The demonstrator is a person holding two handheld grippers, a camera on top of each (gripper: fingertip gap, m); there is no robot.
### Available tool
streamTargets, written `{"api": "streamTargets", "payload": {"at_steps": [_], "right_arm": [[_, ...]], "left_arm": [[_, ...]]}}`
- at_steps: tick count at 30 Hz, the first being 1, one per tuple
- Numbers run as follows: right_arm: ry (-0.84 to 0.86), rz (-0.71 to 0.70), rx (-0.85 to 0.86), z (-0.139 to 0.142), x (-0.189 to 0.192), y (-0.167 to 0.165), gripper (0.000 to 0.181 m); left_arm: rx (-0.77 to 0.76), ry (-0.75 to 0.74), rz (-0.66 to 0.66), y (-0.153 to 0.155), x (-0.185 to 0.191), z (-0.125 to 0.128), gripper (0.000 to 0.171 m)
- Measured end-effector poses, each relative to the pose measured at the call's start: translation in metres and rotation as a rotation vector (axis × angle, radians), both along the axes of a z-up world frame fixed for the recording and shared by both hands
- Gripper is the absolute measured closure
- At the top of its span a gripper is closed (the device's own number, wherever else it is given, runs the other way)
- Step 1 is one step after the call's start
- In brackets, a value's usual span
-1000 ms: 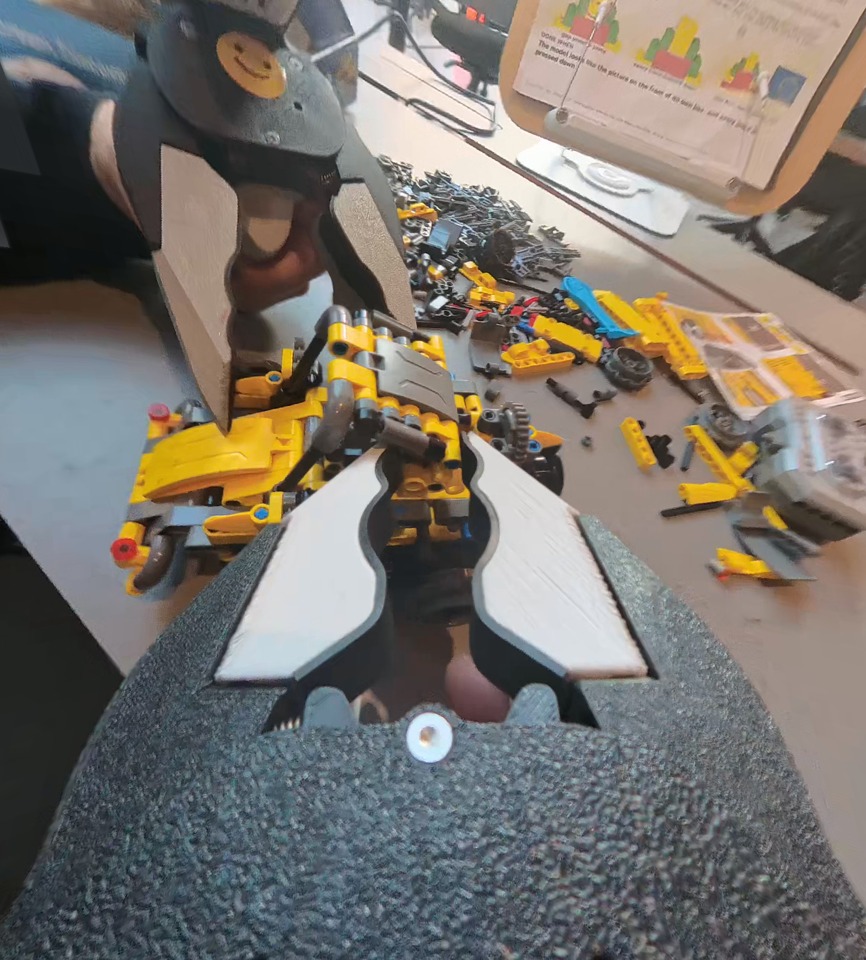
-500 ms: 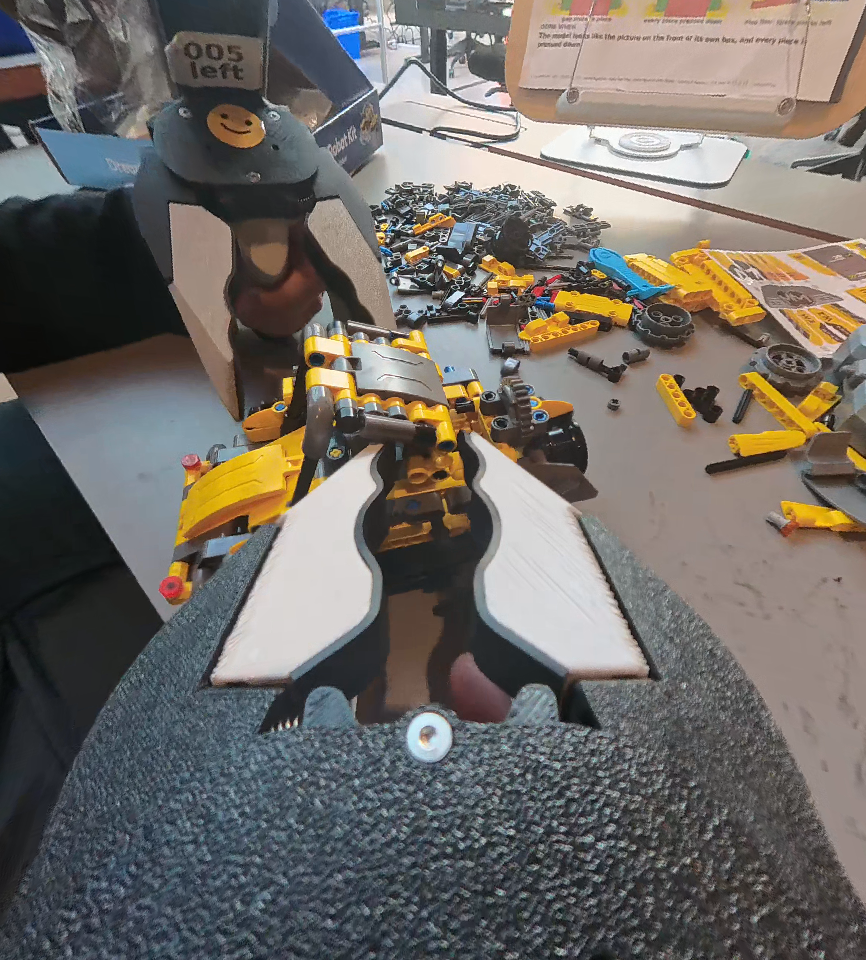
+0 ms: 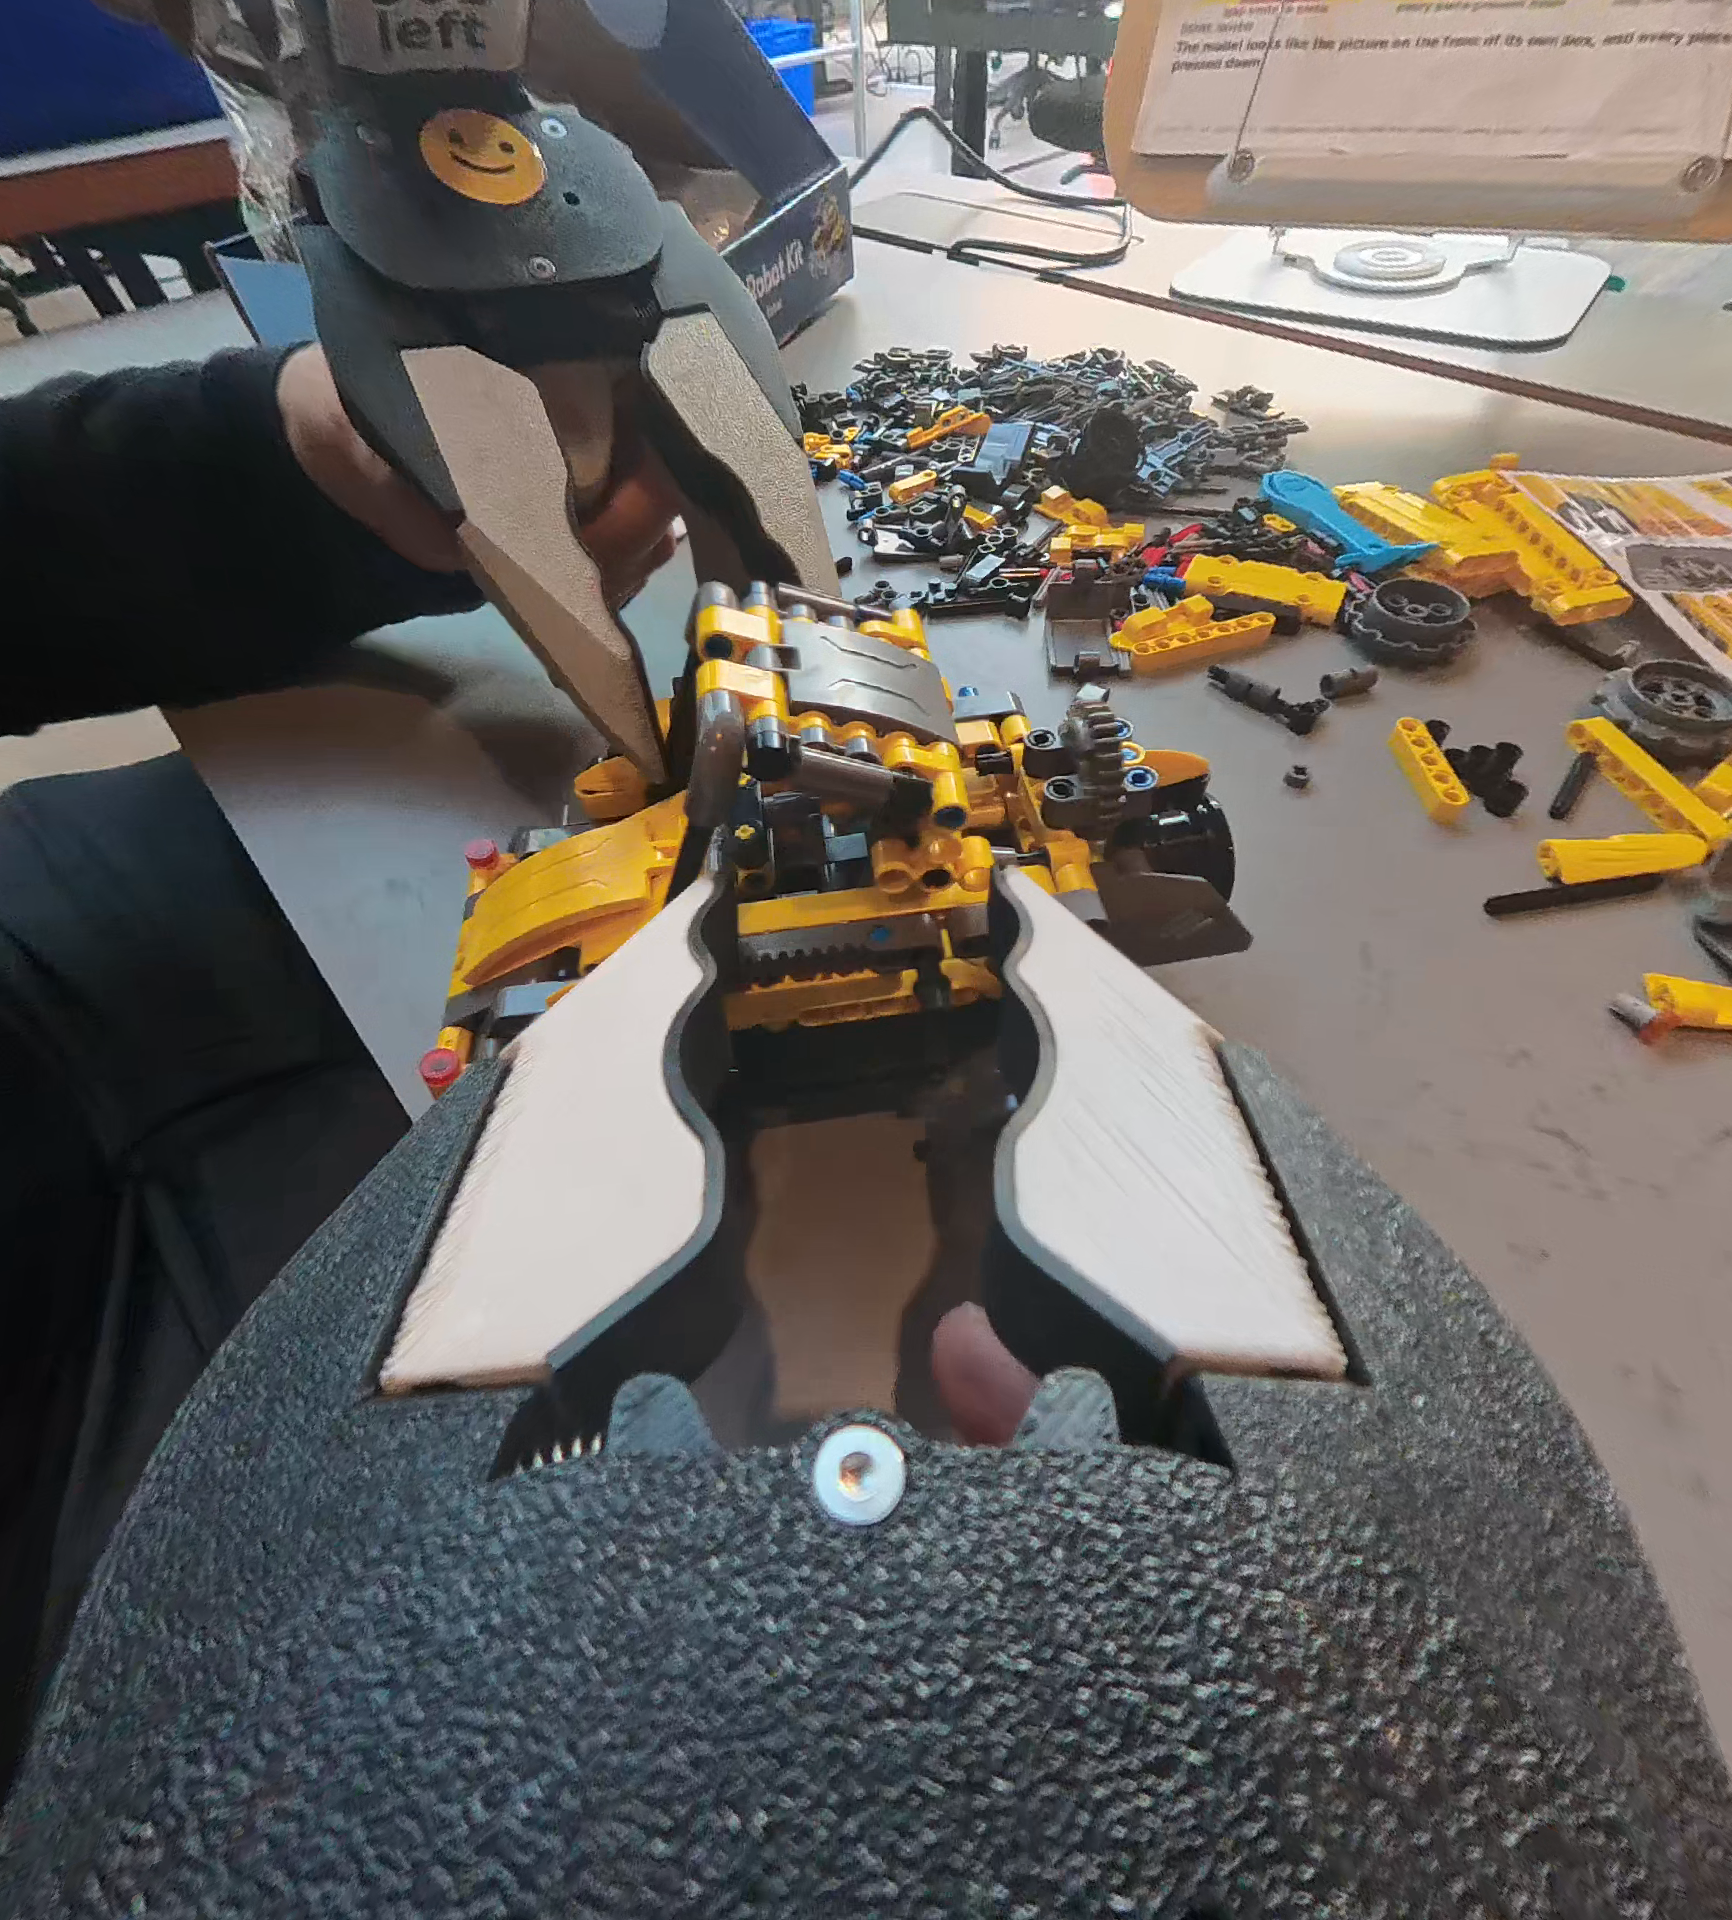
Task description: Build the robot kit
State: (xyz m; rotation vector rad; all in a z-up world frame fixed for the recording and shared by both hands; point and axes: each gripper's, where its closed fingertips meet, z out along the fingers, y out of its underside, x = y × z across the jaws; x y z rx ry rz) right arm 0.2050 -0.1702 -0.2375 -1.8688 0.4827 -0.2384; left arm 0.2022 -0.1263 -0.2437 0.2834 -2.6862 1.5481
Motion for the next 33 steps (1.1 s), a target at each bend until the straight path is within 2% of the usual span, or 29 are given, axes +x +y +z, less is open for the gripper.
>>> {"api": "streamTargets", "payload": {"at_steps": [3,6,7,9,13,17,22,25,28,33], "right_arm": [[0.031,0.006,0.03,0.001,-0.01,0.012,0.133],[0.046,0.063,0.043,0.0,-0.032,0.033,0.129],[0.049,0.118,0.057,0.001,-0.046,0.045,0.124],[0.045,0.252,0.057,-0.001,-0.077,0.067,0.128],[-0.074,0.29,0.007,0.0,-0.084,0.07,0.13],[-0.133,0.262,0.027,0.006,-0.071,0.054,0.131],[-0.174,0.322,0.069,-0.001,-0.086,0.06,0.124],[-0.194,0.333,0.035,-0.013,-0.088,0.062,0.123],[-0.225,0.341,0.049,-0.01,-0.091,0.062,0.124],[-0.144,0.36,0.087,-0.009,-0.09,0.061,0.122]], "left_arm": [[0.042,-0.018,0.017,0.012,-0.001,0.001,0.13],[0.081,-0.034,0.106,0.044,0.005,0.001,0.126],[0.088,-0.036,0.156,0.058,0.009,0.001,0.126],[0.098,-0.029,0.257,0.088,0.014,0.002,0.128],[0.074,0.019,0.273,0.122,-0.004,0.009,0.105],[0.041,0.046,0.184,0.122,-0.02,0.019,0.093],[0.156,0.064,0.071,0.115,-0.018,0.004,0.085],[0.192,0.05,0.012,0.109,-0.014,0.0,0.084],[0.182,0.062,-0.032,0.101,-0.012,0.001,0.086],[0.184,0.065,-0.064,0.095,-0.012,-0.002,0.089]]}}
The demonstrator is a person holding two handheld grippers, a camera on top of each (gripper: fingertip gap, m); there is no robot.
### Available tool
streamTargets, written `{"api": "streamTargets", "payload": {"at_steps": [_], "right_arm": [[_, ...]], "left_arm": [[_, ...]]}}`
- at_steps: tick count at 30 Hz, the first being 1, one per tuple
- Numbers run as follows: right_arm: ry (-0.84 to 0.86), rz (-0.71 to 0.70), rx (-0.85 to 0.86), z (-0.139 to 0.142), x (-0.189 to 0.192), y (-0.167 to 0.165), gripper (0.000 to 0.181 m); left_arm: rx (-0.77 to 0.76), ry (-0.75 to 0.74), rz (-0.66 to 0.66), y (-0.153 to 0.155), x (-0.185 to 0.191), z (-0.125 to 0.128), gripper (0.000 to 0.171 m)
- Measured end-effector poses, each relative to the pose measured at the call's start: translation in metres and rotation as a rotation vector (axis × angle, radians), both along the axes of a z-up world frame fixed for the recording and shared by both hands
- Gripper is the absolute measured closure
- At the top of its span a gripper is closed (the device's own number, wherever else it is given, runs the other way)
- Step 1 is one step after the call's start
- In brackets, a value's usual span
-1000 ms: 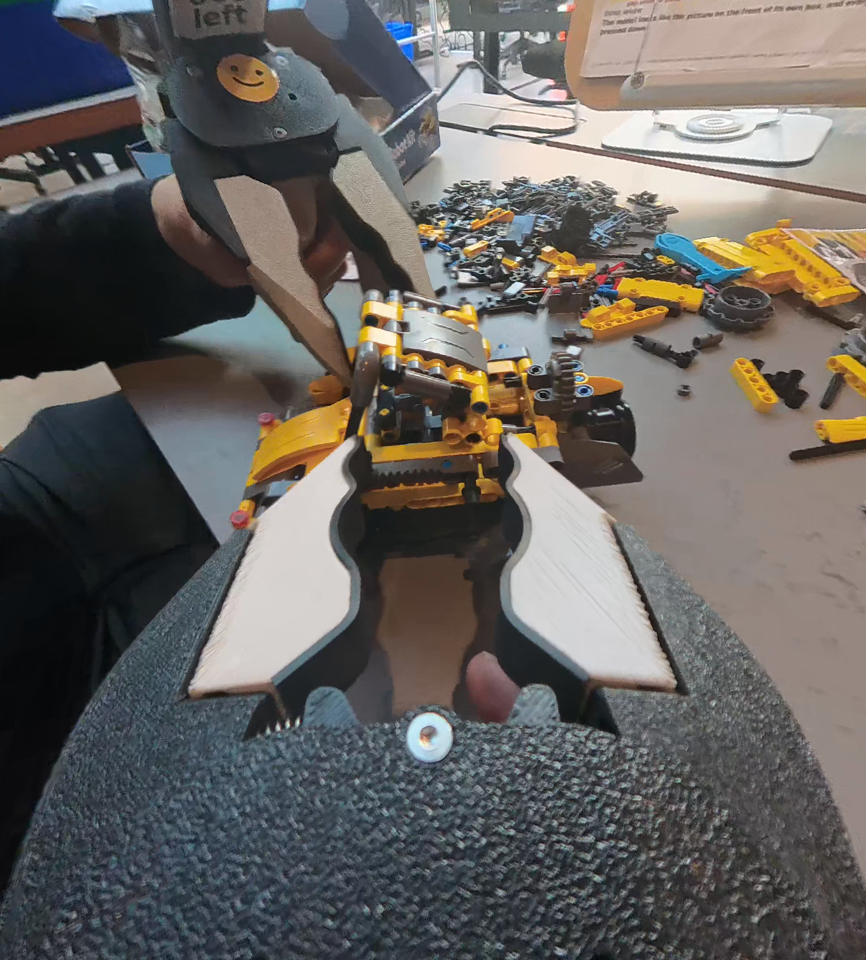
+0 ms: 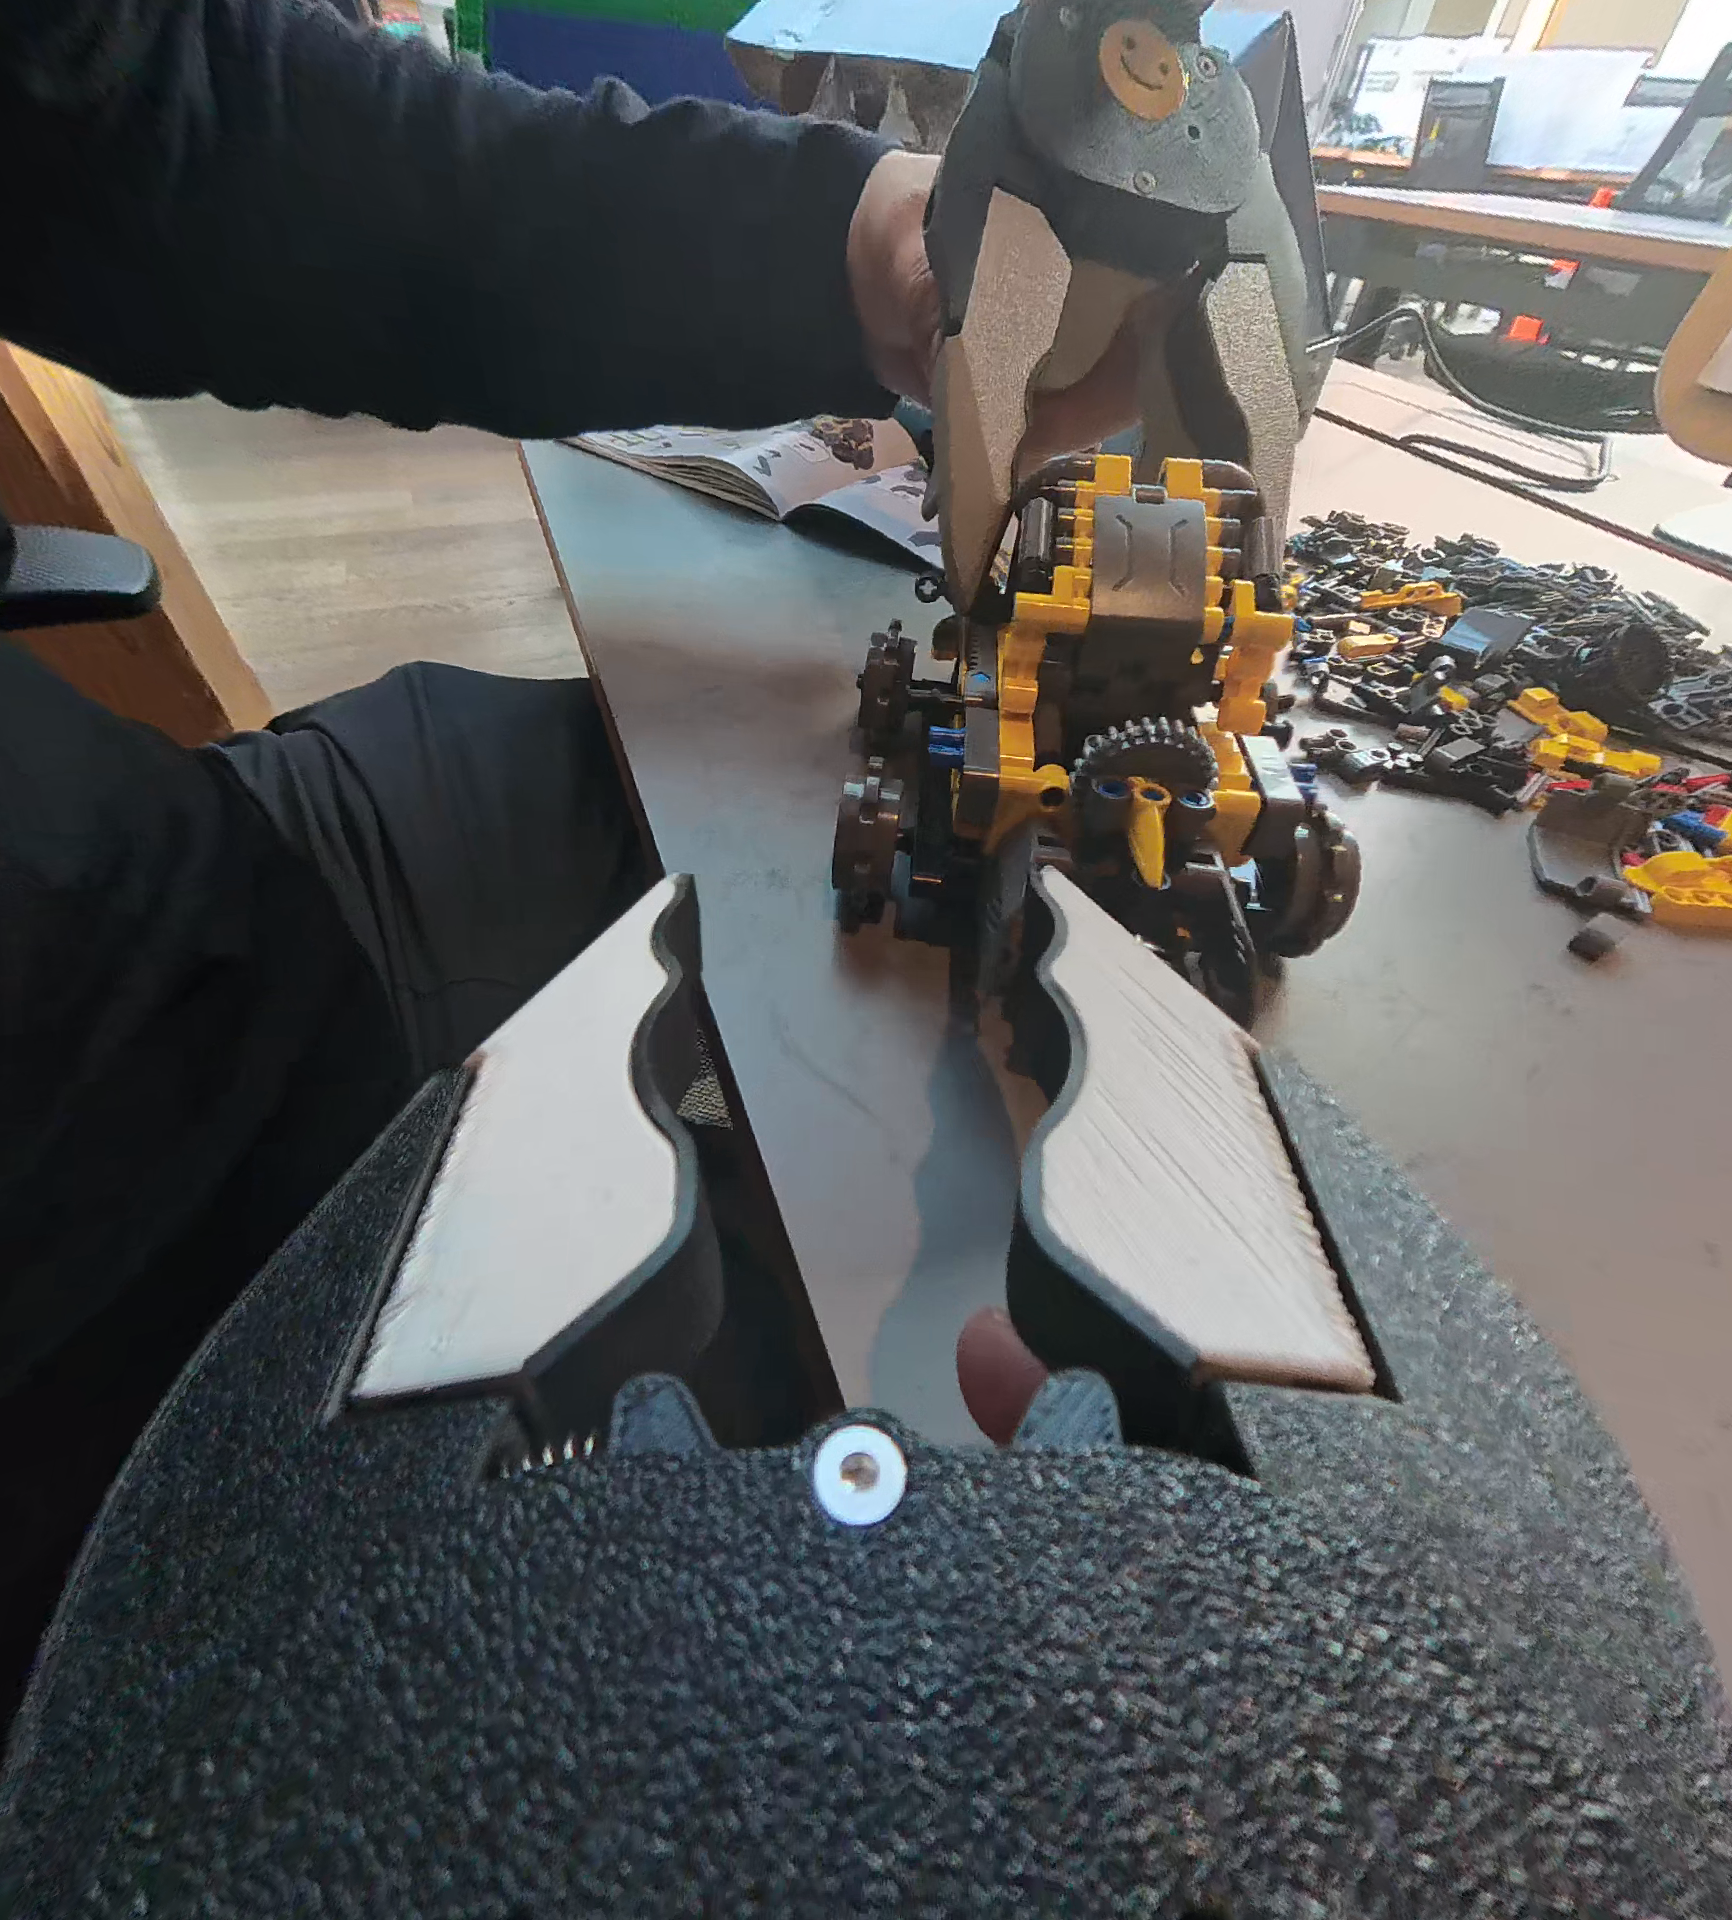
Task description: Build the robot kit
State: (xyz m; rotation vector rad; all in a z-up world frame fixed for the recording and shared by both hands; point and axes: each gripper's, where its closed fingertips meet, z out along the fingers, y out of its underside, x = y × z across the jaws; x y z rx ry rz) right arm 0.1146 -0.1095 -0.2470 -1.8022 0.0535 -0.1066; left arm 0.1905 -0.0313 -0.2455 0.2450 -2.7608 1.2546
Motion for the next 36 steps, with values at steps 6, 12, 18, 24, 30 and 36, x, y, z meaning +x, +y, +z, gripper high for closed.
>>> {"api": "streamTargets", "payload": {"at_steps": [6,12,18,24,30,36], "right_arm": [[-0.007,-0.004,-0.02,-0.003,0.0,0.001,0.122],[0.018,0.002,-0.025,-0.004,0.001,0.001,0.123],[0.053,0.007,-0.01,-0.002,0.002,0.0,0.125],[0.109,0.013,0.028,0.005,0.005,-0.001,0.129],[0.097,0.033,0.079,0.012,0.002,-0.005,0.129],[0.112,0.074,0.164,0.025,-0.002,-0.012,0.131]], "left_arm": [[-0.001,-0.024,0.004,0.001,-0.001,0.0,0.09],[-0.021,-0.05,0.001,0.005,-0.004,0.0,0.095],[-0.089,-0.016,0.003,0.005,-0.005,0.001,0.097],[-0.123,-0.023,0.008,0.003,-0.007,0.001,0.097],[-0.132,-0.036,0.001,0.004,-0.012,0.002,0.098],[-0.175,-0.048,-0.007,0.003,-0.013,0.003,0.097]]}}
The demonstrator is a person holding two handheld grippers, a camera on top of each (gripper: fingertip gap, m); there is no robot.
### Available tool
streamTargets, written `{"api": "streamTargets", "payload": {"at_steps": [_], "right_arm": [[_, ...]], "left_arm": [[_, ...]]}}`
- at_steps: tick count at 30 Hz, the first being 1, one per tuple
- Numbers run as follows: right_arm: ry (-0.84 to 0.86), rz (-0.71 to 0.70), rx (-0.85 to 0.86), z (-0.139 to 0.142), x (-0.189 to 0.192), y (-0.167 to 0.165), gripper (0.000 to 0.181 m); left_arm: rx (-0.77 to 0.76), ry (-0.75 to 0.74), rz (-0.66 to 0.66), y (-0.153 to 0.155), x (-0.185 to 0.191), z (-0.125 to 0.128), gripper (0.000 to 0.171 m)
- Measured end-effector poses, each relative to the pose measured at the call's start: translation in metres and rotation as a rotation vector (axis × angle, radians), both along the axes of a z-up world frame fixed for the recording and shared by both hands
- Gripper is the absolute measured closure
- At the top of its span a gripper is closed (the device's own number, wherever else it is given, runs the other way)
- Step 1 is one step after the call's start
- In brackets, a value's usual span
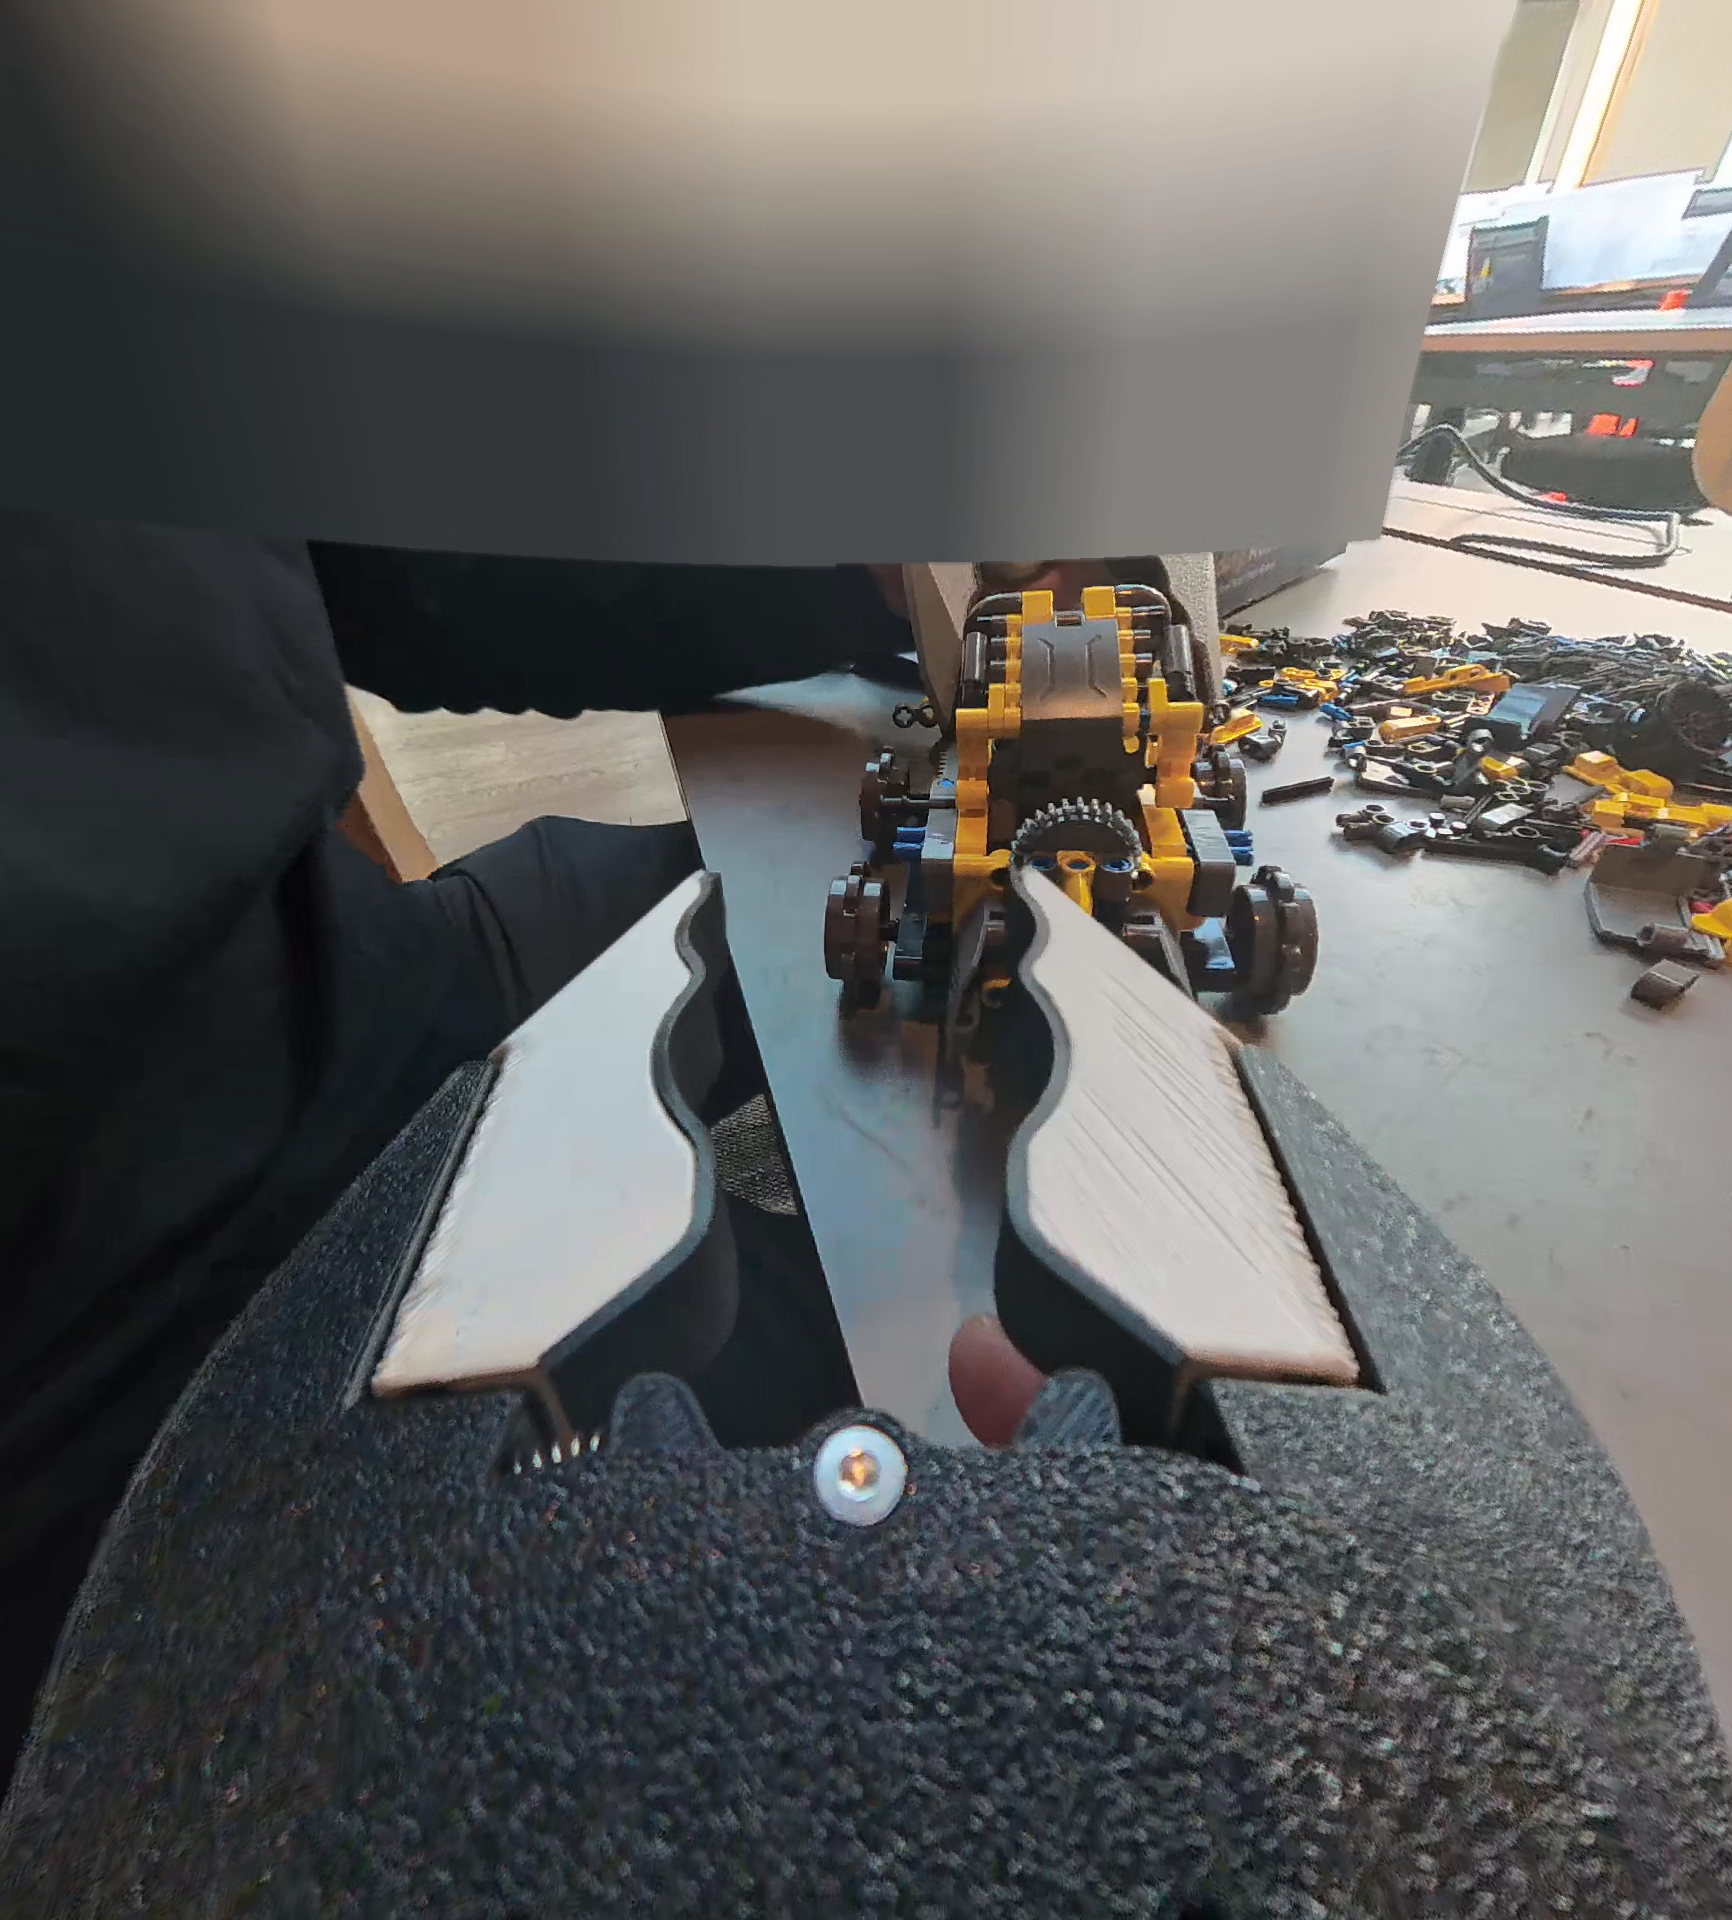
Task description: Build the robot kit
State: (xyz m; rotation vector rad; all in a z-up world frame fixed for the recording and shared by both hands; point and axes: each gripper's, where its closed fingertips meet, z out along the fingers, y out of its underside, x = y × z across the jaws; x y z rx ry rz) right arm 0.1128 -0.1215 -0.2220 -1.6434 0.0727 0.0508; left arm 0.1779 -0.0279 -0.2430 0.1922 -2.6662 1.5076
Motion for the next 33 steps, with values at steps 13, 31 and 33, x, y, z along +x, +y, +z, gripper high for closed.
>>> {"api": "streamTargets", "payload": {"at_steps": [13,31,33], "right_arm": [[0.076,-0.001,-0.108,-0.015,0.006,0.009,0.139],[0.086,-0.021,-0.101,-0.014,0.009,0.009,0.15],[0.084,-0.03,-0.093,-0.013,0.01,0.009,0.151]], "left_arm": [[-0.083,0.09,0.011,0.003,-0.003,-0.002,0.101],[-0.076,0.061,0.016,0.003,-0.004,-0.001,0.1],[-0.071,0.047,0.009,0.004,-0.005,-0.001,0.099]]}}
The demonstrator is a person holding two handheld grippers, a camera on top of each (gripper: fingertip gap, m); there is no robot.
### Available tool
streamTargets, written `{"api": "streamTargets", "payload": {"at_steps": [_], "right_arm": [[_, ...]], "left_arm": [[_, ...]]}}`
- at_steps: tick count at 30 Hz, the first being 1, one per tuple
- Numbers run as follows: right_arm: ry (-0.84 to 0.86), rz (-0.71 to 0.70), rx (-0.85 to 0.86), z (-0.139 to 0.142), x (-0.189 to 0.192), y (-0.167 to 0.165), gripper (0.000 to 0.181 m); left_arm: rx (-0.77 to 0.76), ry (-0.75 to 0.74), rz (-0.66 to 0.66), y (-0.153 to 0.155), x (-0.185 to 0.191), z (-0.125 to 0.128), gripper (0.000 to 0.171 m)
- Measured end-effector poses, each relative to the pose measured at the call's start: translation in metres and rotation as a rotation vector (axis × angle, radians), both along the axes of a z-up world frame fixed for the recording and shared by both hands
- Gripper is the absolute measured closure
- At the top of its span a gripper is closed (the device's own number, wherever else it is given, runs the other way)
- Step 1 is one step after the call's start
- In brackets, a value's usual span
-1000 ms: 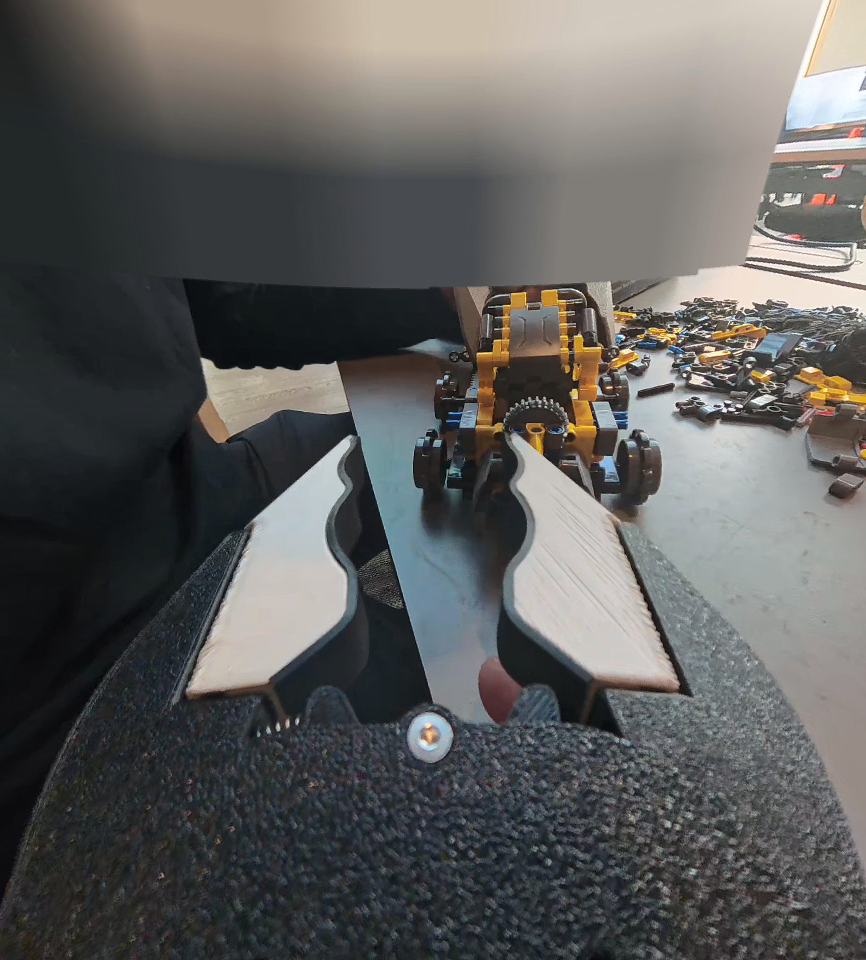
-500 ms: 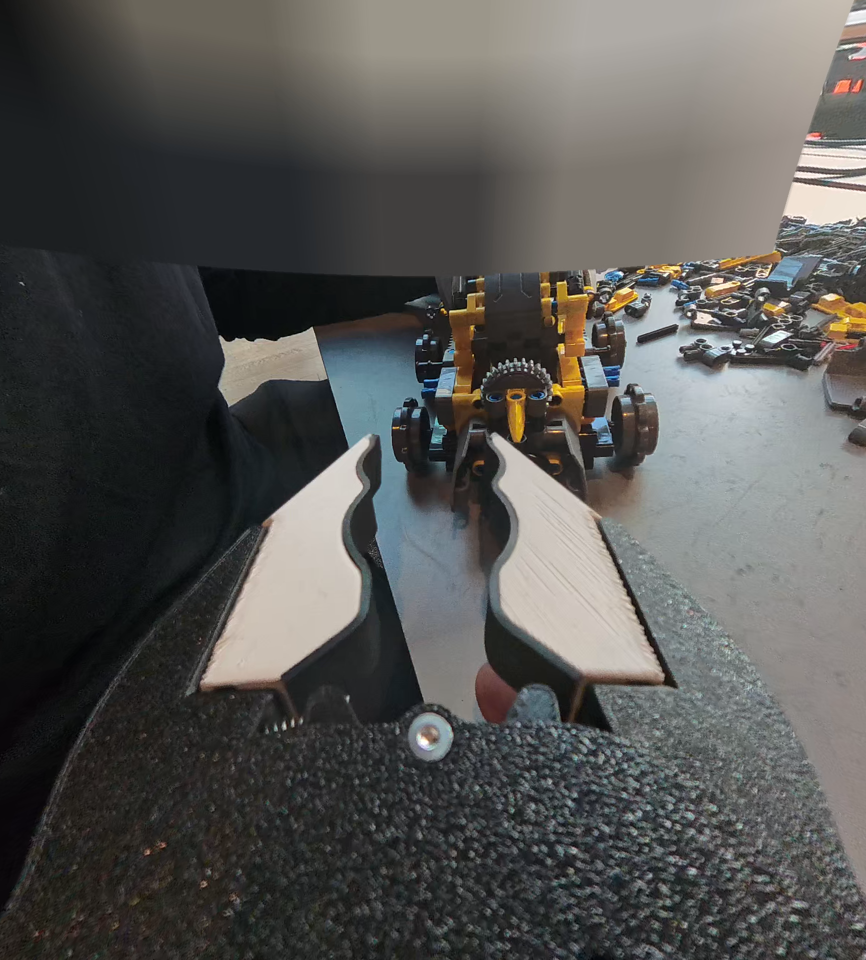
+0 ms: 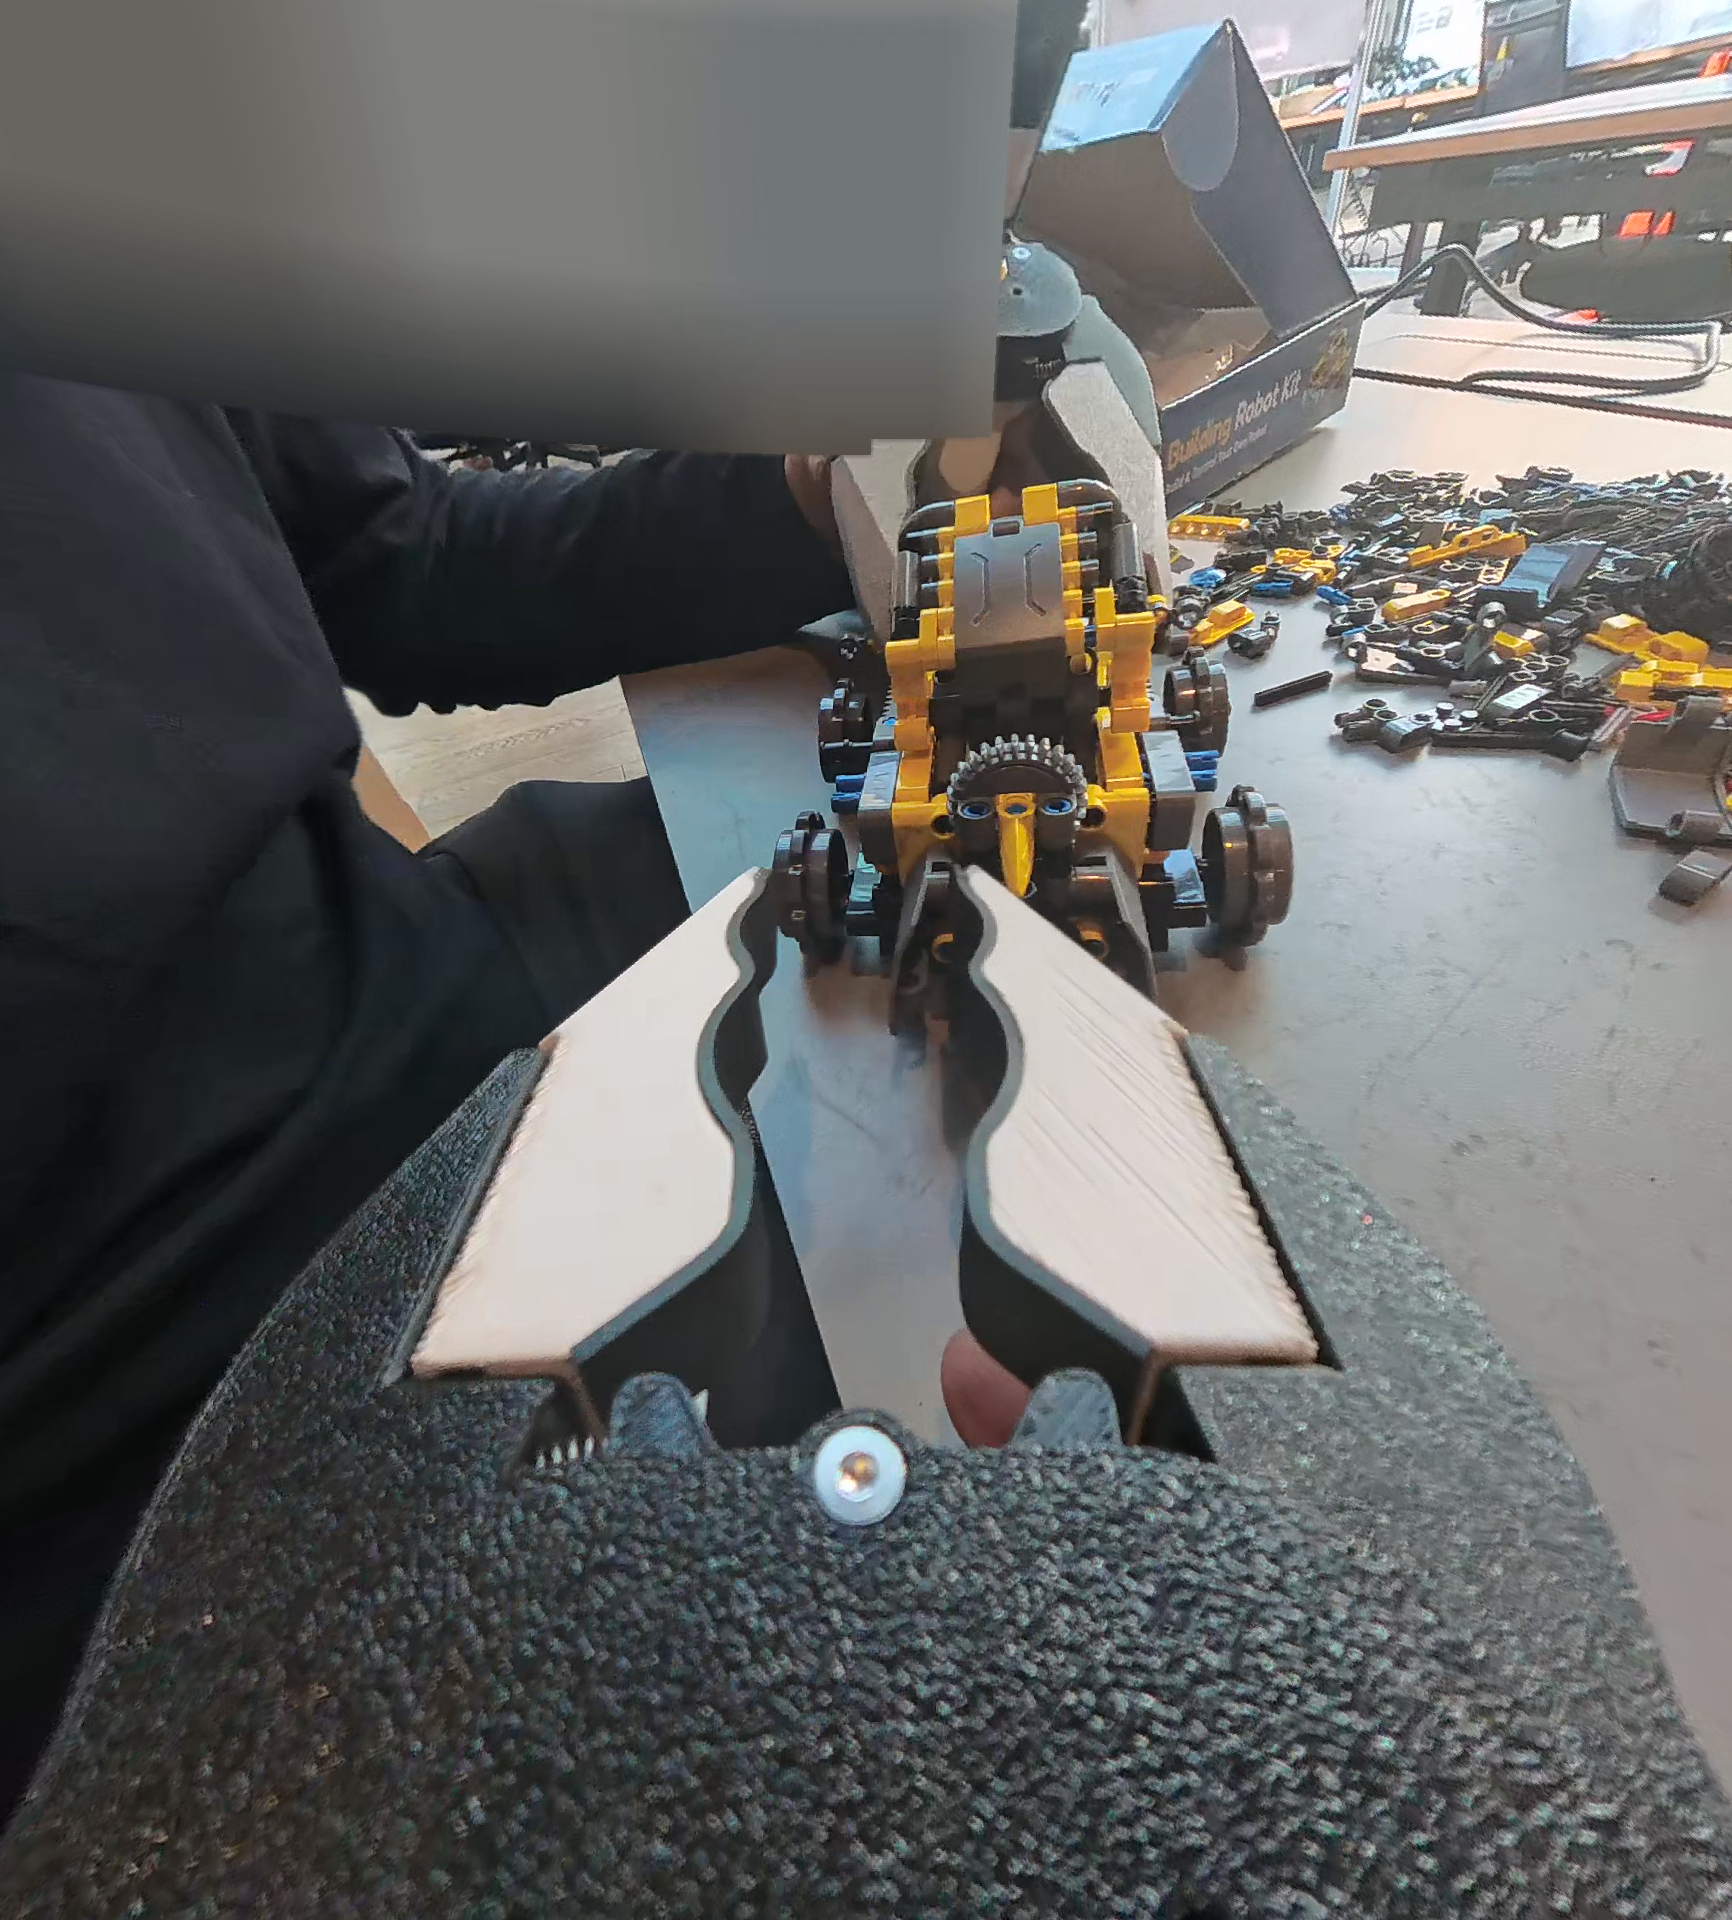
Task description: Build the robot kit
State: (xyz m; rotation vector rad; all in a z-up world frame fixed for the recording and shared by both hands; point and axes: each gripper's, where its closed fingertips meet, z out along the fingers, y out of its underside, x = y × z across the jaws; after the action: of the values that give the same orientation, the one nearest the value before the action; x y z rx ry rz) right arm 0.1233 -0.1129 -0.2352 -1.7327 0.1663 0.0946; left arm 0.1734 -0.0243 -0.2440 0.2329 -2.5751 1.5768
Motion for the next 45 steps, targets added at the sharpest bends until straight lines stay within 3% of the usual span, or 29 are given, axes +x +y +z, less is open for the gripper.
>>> {"api": "streamTargets", "payload": {"at_steps": [4,8,11,17,24,27,31,32,36,41,45], "right_arm": [[0.004,-0.05,0.034,0.006,0.007,-0.002,0.161],[0.048,-0.223,0.04,0.009,0.031,-0.005,0.178],[0.022,-0.276,-0.06,0.008,0.039,0.0,0.169],[-0.203,-0.321,-0.354,0.012,0.056,0.024,0.161],[-0.297,-0.287,-0.631,-0.009,0.067,0.045,0.132],[-0.365,-0.292,-0.694,-0.007,0.07,0.049,0.132],[-0.526,-0.329,-0.811,-0.002,0.078,0.046,0.127],[-0.577,-0.347,-0.827,0.001,0.08,0.045,0.133],[-0.634,-0.37,-0.827,0.003,0.085,0.047,0.145],[-0.408,-0.42,-0.705,0.006,0.089,0.036,0.14],[-0.22,-0.393,-0.475,0.011,0.076,0.022,0.135]], "left_arm": [[-0.012,-0.004,-0.01,0.0,-0.001,0.0,0.098],[0.029,-0.029,0.009,0.0,0.0,0.001,0.096],[0.021,-0.065,0.037,0.0,0.0,0.01,0.095],[-0.022,-0.074,0.031,-0.006,-0.008,0.039,0.102],[0.068,-0.02,-0.054,-0.023,-0.009,0.027,0.101],[0.121,-0.02,-0.06,-0.026,-0.009,0.01,0.107],[0.072,-0.027,-0.019,-0.03,-0.008,0.01,0.107],[0.062,-0.021,0.004,-0.03,-0.006,0.01,0.107],[0.051,-0.042,0.113,-0.031,-0.003,0.01,0.107],[0.051,-0.036,0.254,-0.027,0.004,0.012,0.107],[0.047,-0.018,0.232,-0.018,-0.003,0.016,0.099]]}}
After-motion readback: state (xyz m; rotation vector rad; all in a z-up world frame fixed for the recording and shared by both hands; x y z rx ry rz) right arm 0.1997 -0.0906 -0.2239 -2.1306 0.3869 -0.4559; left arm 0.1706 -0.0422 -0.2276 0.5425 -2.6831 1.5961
